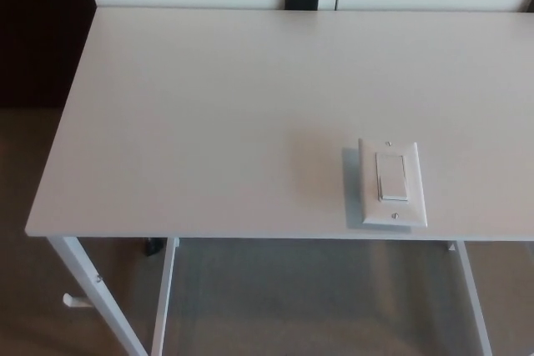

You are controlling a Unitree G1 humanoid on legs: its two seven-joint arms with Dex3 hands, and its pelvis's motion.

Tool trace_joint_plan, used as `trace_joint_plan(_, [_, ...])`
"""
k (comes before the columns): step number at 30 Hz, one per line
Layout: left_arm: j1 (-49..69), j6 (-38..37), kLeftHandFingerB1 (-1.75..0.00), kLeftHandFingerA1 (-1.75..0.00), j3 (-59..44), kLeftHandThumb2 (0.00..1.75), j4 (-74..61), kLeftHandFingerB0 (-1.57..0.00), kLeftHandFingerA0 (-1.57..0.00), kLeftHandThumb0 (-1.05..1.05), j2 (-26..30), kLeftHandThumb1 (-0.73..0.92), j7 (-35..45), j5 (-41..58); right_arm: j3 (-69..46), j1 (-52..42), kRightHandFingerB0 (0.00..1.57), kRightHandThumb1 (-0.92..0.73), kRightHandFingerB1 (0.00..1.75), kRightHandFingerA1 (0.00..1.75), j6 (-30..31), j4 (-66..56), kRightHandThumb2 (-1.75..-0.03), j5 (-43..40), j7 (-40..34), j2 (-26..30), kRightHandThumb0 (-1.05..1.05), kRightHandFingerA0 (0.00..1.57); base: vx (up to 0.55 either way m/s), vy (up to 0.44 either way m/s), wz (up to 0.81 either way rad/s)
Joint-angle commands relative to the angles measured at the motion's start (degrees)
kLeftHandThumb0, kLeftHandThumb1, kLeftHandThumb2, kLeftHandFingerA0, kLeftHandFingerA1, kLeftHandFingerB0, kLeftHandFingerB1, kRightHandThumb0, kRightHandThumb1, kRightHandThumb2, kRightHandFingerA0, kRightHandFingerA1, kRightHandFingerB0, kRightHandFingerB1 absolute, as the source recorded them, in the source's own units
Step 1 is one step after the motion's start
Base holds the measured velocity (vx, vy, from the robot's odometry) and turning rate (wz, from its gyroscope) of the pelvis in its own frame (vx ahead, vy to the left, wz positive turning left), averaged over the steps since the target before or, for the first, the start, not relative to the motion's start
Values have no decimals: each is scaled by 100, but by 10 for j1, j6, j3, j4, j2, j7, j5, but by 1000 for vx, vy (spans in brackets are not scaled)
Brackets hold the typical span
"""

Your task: The robot walk towards a table in front and then clicks the light switch button using the right hand's index finger

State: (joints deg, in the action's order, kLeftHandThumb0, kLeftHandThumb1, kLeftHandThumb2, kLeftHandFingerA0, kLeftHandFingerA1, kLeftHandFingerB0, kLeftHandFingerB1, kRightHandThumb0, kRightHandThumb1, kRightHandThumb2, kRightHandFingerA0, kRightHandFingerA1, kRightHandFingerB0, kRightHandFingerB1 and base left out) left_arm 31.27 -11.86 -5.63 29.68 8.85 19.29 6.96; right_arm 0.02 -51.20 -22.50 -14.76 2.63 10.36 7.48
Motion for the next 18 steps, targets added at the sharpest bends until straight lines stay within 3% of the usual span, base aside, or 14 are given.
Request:
trace_joint_plan(1, [10,2,-77,-104,-5,87,-14,-1,-1,-75,8,52,0,1,-24,-56,80,-43,44,44,-116,-190,-54,8,-25,-16,-61,83,0,0,0])
trace_joint_plan(4, [15,2,-76,-104,-3,87,-16,-1,0,-75,10,53,-3,-5,-54,-36,76,-46,44,44,-161,-249,-55,44,-49,-41,-62,79,0,0,0])
trace_joint_plan(9, [10,-3,-76,-103,-5,86,-13,-3,-3,-76,12,52,-3,-6,-76,45,74,-48,45,45,-181,-298,-56,97,-75,-78,-66,74,0,0,0])
trace_joint_plan(15, [10,0,-77,-104,-7,86,-8,-5,-4,-78,13,50,2,0,-106,151,69,-53,45,46,-140,-316,-57,198,-85,-94,-71,69,0,0,0])
trace_joint_plan(16, [11,3,-68,-81,-4,102,-14,-10,-13,-83,15,40,-1,-5,-121,201,60,-56,45,47,-115,-310,-59,256,-91,-87,-76,60,0,0,0])
trace_joint_plan(17, [12,3,-77,-105,-4,86,-17,-4,-3,-77,14,50,-1,-4,-126,229,55,-63,47,49,-95,-304,-59,282,-89,-80,-76,49,0,0,0])
trace_joint_plan(18, [13,3,-77,-105,-5,86,-20,-4,-3,-77,14,50,-1,-3,-132,261,55,-63,47,49,-69,-297,-59,311,-85,-70,-76,49,0,0,0])
